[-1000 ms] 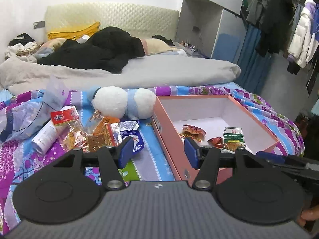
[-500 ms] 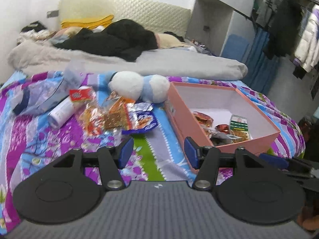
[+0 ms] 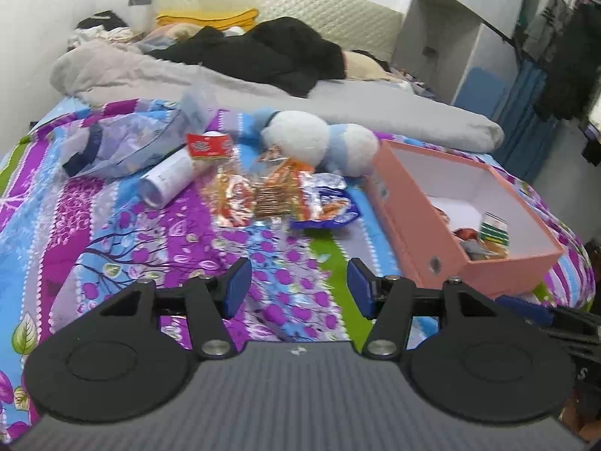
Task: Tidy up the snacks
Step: 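Withdraw both open tools from the box toward the snack pile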
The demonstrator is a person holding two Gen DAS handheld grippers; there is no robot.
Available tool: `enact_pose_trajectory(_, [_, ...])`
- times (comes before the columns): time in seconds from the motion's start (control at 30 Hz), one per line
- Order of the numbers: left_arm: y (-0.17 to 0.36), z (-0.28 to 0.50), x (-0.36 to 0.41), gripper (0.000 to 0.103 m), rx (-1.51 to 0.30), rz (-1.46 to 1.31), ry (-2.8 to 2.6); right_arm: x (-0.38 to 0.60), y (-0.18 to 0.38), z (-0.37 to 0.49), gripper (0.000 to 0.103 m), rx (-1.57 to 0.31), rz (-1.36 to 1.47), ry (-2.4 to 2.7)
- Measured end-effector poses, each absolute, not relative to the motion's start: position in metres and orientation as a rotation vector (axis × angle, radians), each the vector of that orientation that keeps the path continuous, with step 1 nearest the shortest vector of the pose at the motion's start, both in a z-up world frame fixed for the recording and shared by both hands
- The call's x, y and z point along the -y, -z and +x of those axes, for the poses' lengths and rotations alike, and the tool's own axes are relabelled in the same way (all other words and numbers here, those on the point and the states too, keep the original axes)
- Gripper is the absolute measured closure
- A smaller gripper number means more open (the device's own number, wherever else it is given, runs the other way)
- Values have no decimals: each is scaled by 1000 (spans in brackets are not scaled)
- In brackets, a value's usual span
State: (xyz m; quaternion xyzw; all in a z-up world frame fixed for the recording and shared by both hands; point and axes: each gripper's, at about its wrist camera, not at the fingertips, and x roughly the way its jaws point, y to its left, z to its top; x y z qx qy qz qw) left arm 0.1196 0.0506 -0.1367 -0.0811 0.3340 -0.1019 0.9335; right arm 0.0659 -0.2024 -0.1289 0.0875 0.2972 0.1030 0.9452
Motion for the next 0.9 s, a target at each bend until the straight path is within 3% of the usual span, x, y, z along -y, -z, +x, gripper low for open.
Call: enact_pose_trajectory(0.9, [242,282,-84,38,-756,-364,223,159,197,219,49,-604,116,-151])
